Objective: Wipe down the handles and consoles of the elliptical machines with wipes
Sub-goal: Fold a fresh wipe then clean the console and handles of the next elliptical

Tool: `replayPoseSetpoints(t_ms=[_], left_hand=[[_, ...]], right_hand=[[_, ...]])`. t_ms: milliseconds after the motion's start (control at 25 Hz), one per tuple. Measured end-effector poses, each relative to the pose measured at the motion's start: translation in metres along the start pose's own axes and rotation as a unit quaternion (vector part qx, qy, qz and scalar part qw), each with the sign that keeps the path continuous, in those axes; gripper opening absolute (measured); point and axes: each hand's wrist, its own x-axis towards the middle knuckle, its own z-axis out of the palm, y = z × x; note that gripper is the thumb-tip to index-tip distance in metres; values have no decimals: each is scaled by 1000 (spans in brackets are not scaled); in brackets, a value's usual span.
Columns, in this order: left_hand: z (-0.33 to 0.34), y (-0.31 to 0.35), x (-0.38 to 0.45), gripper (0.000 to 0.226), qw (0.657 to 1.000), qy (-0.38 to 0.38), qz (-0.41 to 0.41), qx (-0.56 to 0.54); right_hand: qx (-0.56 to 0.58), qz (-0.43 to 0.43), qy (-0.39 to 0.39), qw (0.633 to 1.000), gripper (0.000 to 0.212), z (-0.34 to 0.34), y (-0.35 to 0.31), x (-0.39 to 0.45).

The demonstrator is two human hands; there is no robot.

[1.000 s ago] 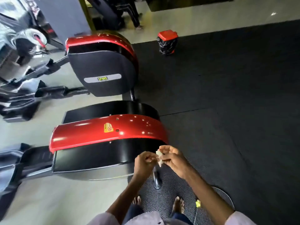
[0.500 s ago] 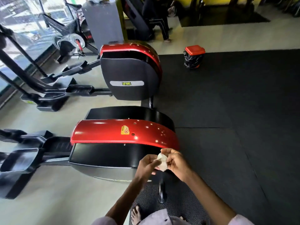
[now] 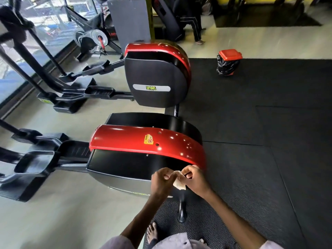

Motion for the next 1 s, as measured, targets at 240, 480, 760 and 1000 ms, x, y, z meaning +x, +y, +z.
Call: replayPoseSetpoints(t_ms=[240, 480, 760, 1000], left_hand=[[-12, -13, 2, 22, 996, -50, 18, 73], [-24, -17, 2, 15, 998, 9, -42, -43], [-33, 3, 7, 21, 967, -10, -128, -218], [-34, 5, 4, 40, 942, -71, -187, -269]], right_hand=[[-118, -61, 32, 991, 6, 3, -9, 6], [-121, -76, -4, 990, 9, 4, -12, 10], [134, 54, -157, 977, 9, 0, -30, 3], [196, 8, -172, 965, 46, 5, -31, -1]])
